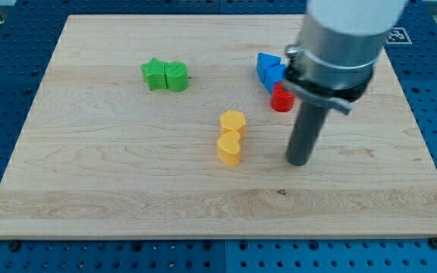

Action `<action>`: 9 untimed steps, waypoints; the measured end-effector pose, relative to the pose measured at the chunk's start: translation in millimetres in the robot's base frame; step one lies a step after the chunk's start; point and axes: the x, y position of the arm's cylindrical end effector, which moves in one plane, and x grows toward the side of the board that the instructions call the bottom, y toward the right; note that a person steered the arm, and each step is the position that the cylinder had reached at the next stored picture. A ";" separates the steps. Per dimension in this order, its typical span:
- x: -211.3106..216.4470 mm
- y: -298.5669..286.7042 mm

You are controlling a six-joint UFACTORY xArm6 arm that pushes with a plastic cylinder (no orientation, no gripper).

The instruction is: Slide the yellow heart towards the center

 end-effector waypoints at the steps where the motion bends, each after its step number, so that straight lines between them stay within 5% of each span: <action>1: 0.0 -0.1; 7: 3.8 -129.6; 9: -43.6 -133.8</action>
